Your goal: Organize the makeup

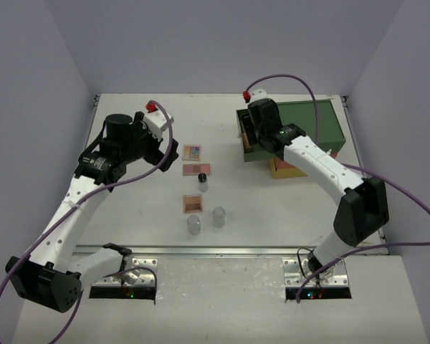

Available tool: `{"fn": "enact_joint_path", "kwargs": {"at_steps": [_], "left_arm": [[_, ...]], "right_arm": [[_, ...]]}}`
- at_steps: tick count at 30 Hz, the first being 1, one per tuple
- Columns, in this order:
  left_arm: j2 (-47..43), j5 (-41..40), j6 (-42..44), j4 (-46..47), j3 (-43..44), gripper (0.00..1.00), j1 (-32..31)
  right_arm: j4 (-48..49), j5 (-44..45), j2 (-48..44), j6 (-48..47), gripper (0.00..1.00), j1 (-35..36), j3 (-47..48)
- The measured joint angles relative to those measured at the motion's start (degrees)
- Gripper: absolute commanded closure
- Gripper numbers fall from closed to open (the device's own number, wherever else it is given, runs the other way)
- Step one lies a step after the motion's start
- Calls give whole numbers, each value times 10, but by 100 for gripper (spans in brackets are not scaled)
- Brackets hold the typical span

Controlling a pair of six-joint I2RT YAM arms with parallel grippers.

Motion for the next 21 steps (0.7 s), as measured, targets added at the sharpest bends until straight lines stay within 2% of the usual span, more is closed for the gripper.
{"fn": "enact_joint_path", "kwargs": {"at_steps": [4, 12, 21], "left_arm": [[0, 11, 7, -1, -3, 1, 0], [27, 42, 15, -8, -8, 9, 0], [70, 45, 19, -9, -29, 9, -40]], "right_arm": [[-3, -15, -10, 0, 39, 0, 0], [-2, -91, -69, -5, 38, 0, 1], [27, -189, -194, -8, 35, 0, -34]]}}
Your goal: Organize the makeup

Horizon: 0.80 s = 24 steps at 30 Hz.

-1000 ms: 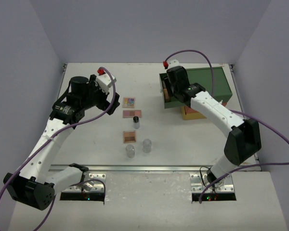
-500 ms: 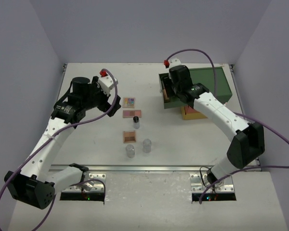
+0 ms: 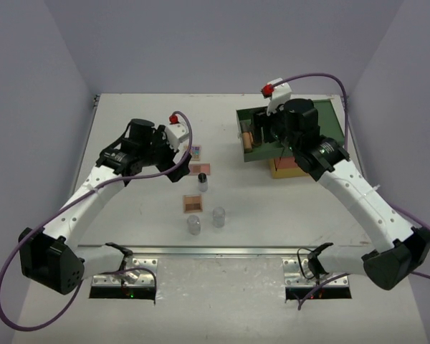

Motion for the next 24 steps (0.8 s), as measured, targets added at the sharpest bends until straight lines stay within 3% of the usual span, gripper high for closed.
{"fn": "enact_joint_path", "kwargs": {"at_steps": [24], "left_arm": [[73, -54, 17, 3, -30, 9, -88]], "right_arm": [[-16, -124, -142, 23, 21, 0, -115]]}}
